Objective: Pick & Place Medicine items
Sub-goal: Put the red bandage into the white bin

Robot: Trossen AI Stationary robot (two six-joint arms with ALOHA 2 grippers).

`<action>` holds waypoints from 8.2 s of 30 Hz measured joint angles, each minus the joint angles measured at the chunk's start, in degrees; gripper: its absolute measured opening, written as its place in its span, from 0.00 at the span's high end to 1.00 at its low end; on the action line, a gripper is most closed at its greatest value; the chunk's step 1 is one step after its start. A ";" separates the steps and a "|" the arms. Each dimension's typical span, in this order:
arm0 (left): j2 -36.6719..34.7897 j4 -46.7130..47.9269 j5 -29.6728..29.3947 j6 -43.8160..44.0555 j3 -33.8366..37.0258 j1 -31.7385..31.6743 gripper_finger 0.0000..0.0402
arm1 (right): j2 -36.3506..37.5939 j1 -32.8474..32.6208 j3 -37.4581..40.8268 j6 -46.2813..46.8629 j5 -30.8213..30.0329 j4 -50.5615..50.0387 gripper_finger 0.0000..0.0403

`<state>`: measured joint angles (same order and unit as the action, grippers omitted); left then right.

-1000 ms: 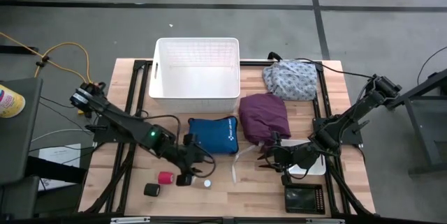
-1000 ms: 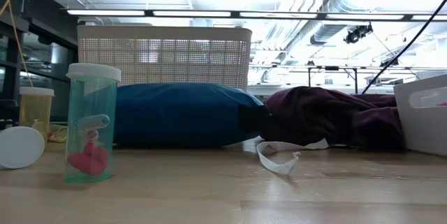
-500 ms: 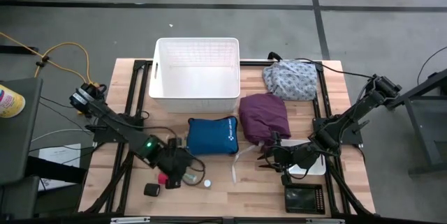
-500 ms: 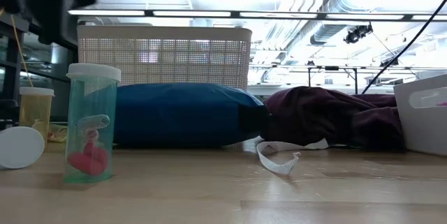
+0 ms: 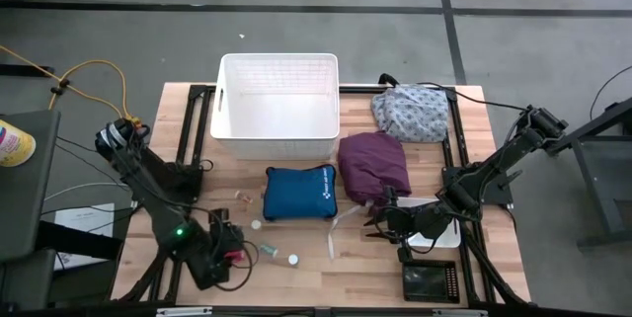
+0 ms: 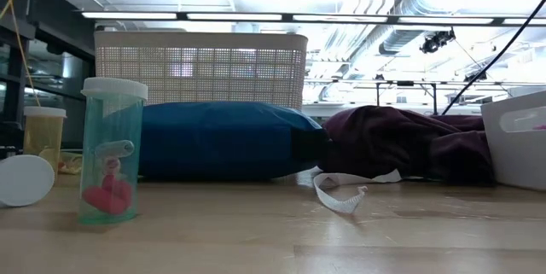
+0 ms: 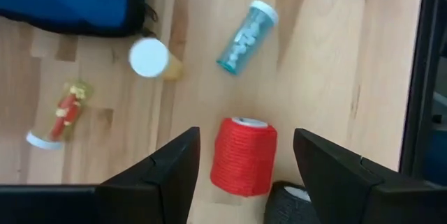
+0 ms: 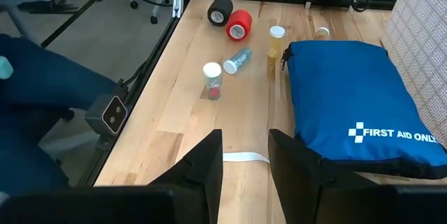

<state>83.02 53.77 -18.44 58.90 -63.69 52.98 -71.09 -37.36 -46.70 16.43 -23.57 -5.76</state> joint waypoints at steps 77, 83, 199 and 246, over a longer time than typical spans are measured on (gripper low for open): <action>4.87 -17.24 9.97 2.43 14.00 -1.88 0.46 | 0.00 -0.01 0.00 0.00 -0.01 0.35 0.74; 4.90 -17.08 9.97 2.48 14.02 -1.86 0.54 | 0.00 -0.01 0.00 0.00 0.00 0.35 0.74; 10.54 -106.34 13.68 -48.40 14.00 -37.23 0.59 | -0.11 0.00 0.02 4.37 -0.02 5.22 0.74; 10.47 -110.00 10.79 -50.47 14.00 -40.26 0.59 | -4.70 11.29 0.01 -4.62 -7.49 17.70 0.12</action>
<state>93.49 -56.23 -7.65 8.43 -49.69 12.72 -75.79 -26.08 -46.68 11.80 -31.07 11.94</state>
